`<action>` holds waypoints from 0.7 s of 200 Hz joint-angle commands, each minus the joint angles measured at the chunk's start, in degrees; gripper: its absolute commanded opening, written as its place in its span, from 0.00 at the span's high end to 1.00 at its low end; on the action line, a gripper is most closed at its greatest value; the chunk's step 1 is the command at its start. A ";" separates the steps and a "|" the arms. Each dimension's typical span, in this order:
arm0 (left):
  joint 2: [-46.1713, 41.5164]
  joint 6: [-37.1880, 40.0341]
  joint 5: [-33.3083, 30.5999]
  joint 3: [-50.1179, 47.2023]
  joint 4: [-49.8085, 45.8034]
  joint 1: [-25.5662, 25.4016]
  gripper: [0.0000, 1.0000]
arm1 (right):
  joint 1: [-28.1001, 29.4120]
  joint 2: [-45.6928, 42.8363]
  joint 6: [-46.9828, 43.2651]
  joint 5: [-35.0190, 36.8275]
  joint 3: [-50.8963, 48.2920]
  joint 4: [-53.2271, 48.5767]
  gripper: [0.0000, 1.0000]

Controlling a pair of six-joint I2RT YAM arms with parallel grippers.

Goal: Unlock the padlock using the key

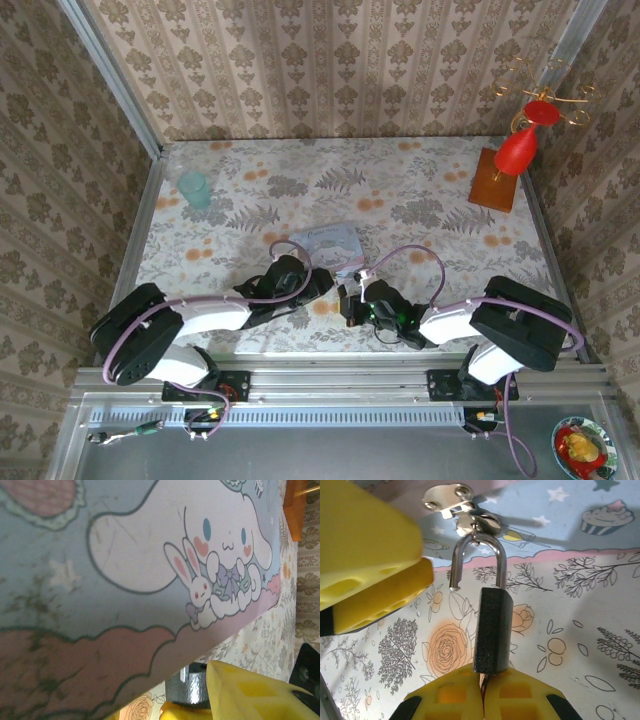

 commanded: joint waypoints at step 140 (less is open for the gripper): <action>-16.52 36.58 2.41 12.85 -36.93 16.37 0.28 | -4.45 -7.81 3.27 -1.21 4.62 -13.59 0.56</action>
